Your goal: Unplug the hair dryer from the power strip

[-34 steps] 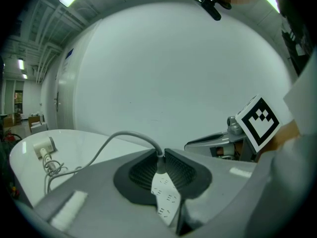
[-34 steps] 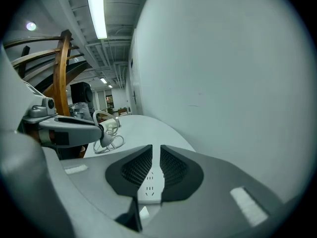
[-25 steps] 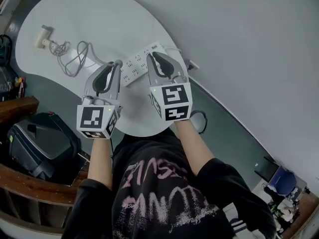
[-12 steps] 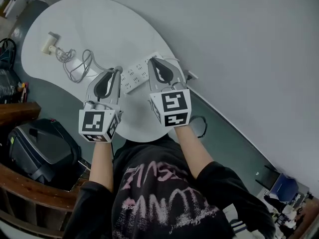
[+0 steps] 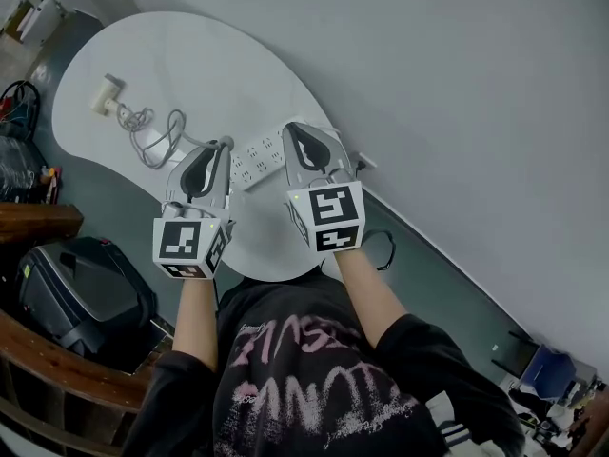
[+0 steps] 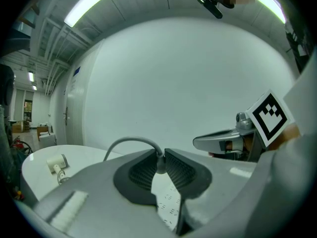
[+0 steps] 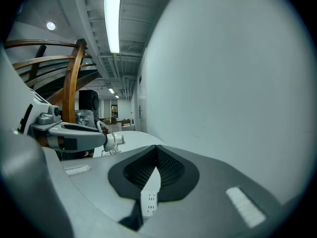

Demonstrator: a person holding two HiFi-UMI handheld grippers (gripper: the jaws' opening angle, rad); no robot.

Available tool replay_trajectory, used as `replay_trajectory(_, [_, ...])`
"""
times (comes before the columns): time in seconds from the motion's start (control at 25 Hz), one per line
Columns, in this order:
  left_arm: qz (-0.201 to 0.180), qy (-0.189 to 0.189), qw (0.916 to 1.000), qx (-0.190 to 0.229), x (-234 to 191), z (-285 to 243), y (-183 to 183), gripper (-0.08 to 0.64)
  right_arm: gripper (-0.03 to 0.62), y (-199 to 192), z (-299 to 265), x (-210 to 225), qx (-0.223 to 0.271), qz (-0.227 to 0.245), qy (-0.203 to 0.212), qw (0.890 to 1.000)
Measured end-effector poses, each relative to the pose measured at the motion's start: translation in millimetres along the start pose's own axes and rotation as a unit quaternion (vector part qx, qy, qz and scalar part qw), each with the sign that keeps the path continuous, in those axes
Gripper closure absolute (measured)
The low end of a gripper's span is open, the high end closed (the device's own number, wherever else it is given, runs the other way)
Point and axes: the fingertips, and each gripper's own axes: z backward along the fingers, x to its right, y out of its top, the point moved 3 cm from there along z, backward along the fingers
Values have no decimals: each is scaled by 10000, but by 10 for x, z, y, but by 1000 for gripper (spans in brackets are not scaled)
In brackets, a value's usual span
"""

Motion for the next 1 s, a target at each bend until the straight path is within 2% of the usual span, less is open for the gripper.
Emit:
replay_trajectory(0.6, [-122, 199, 9993, 280, 19, 115, 259, 505, 574, 326, 151, 8, 398, 96, 140, 9991])
replay_trajectory(1.0, [-134, 418, 9979, 486, -131, 225, 411, 505, 577, 463, 164, -37, 579, 106, 228, 9980])
